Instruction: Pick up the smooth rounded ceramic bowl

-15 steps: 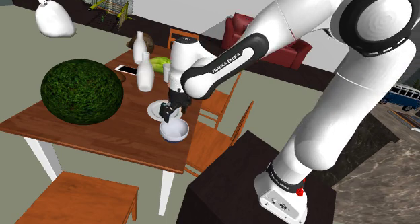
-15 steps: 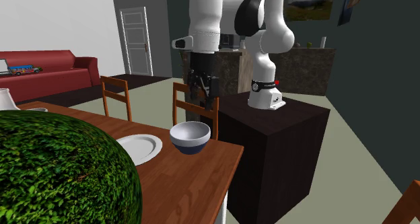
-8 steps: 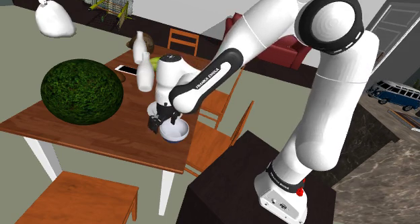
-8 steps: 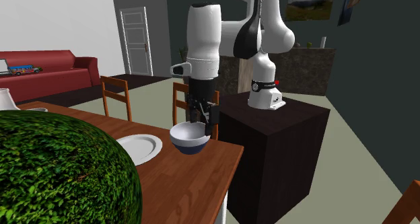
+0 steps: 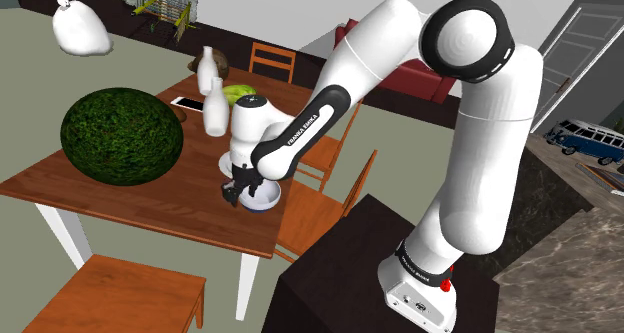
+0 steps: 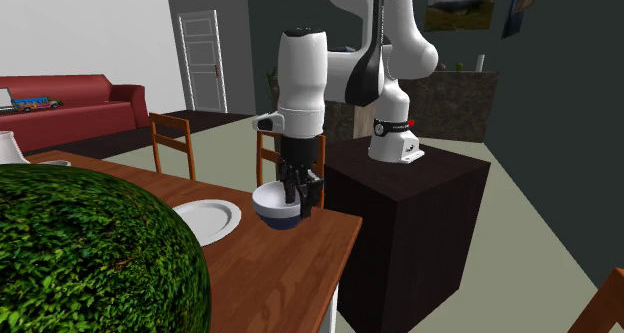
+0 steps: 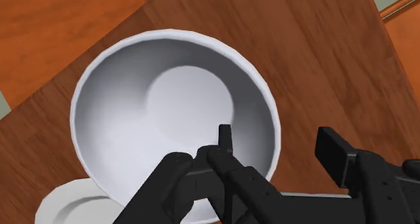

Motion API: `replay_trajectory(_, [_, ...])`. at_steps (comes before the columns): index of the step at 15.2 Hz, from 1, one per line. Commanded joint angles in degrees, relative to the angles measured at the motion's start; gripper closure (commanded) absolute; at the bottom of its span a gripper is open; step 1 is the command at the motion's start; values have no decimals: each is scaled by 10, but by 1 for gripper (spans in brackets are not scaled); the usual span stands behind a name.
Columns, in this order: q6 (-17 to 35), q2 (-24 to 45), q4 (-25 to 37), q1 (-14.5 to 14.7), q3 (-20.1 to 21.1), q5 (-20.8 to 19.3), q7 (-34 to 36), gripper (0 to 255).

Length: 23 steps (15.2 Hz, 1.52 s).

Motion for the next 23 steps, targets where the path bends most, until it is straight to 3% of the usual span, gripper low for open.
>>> replay_trajectory(1, [1, 1, 1, 0, 0, -1, 0, 255])
replay_trajectory(9, [1, 1, 0, 1, 0, -1, 1, 255])
replay_trajectory(23, [-91, -97, -2, -19, 30, 59, -46, 255])
